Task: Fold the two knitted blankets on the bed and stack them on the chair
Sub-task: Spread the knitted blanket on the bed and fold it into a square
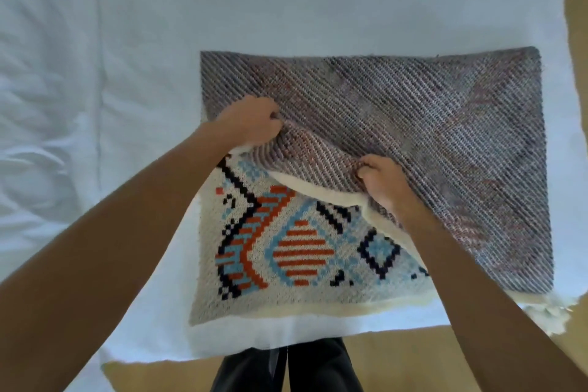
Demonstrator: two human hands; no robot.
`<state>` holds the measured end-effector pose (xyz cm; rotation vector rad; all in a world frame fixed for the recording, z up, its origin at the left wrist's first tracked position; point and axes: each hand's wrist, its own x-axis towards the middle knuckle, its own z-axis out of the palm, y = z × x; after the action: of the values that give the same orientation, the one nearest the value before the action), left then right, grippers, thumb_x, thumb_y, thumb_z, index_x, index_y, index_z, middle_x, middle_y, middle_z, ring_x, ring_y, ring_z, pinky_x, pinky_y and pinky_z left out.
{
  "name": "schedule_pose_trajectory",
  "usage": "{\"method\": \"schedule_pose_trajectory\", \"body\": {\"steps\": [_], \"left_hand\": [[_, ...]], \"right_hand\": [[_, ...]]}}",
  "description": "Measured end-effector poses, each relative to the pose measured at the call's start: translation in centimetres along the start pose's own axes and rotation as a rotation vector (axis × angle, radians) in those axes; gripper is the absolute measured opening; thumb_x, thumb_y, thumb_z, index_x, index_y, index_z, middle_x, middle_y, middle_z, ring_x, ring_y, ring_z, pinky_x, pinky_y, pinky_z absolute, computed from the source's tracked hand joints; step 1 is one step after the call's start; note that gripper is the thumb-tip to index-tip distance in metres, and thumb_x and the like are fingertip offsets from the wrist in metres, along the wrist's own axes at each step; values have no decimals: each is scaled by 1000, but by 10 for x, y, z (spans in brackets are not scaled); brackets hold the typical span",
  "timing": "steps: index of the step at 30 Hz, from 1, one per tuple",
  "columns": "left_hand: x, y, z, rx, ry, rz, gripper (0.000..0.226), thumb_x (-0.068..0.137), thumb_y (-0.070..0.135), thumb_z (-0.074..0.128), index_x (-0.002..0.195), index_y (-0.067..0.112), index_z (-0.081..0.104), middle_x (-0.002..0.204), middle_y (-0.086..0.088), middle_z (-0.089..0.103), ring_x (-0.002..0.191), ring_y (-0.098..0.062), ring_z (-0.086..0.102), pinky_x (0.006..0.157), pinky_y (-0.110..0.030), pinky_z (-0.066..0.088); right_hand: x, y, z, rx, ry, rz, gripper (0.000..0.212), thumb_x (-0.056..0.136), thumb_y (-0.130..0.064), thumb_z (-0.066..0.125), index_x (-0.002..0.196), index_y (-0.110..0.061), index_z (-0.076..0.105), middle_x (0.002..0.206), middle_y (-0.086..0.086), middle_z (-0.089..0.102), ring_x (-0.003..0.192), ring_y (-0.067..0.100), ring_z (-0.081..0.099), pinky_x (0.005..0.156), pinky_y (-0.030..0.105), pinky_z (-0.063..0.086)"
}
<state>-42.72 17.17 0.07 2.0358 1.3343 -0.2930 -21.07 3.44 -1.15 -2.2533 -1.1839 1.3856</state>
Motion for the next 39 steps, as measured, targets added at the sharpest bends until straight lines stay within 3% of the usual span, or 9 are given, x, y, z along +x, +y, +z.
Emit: {"method": "schedule_pose_trajectory", "body": {"steps": [5,8,12,15,18,25,31,35,39], "left_hand": [[-27,-13,21,210,-195,-107,29,91,31,44,105,9,57,102,-12,62,91,-28,58,82,-39,50],[-38,-21,40,451,91,-105,31,88,28,50,112,10,42,116,-14,48,108,-31,46,94,-46,40],[-48,-22,57,312,358,-84,12,89,14,51,97,10,43,102,-11,54,81,-22,48,72,-33,42],[-55,-23,72,211,245,34,23,87,16,50,109,12,45,113,-9,50,94,-18,46,84,-34,43],[-59,-27,88,378,70,119,56,82,25,59,132,18,34,137,-11,35,127,-26,33,107,-42,30],[-59,-18,95,341,200,80,35,90,9,46,125,15,45,130,-8,47,124,-25,38,104,-41,32],[-104,-18,66,102,455,174,17,93,14,49,101,10,63,101,-5,64,100,-24,54,95,-39,36],[-143,-36,79,152,90,94,24,93,23,41,74,15,53,76,2,54,74,-17,48,86,-36,40],[-161,-49,101,173,-54,-60,31,95,29,35,72,13,51,72,-5,59,60,-18,51,62,-29,43]], "right_hand": [[-16,-7,24,-535,-48,-160,18,94,-13,44,106,-6,56,91,7,59,76,20,56,61,26,43],[-32,-8,45,-705,205,-348,13,88,-7,51,101,-9,51,96,6,49,84,18,44,73,27,37],[-39,-2,74,-664,70,-428,16,92,-10,50,108,-9,49,99,6,52,81,14,48,68,22,40],[-36,10,84,-729,66,-341,46,92,-26,53,132,-10,37,130,12,43,117,25,43,99,35,39],[-35,15,92,-787,49,-297,62,89,-33,57,140,-11,28,138,10,37,125,26,37,103,37,34],[-31,12,87,-749,141,-346,23,93,-16,50,114,-7,53,112,6,57,103,22,53,94,37,43],[-71,12,78,-273,249,-472,18,97,-13,43,92,-7,58,76,-2,52,64,12,46,59,19,36],[-95,27,92,-467,-81,-386,21,100,-23,34,90,-12,48,69,-1,52,54,11,47,43,14,23],[-100,26,105,-428,2,-380,18,100,-27,30,87,-19,38,71,-4,48,60,13,46,47,14,24]]}}
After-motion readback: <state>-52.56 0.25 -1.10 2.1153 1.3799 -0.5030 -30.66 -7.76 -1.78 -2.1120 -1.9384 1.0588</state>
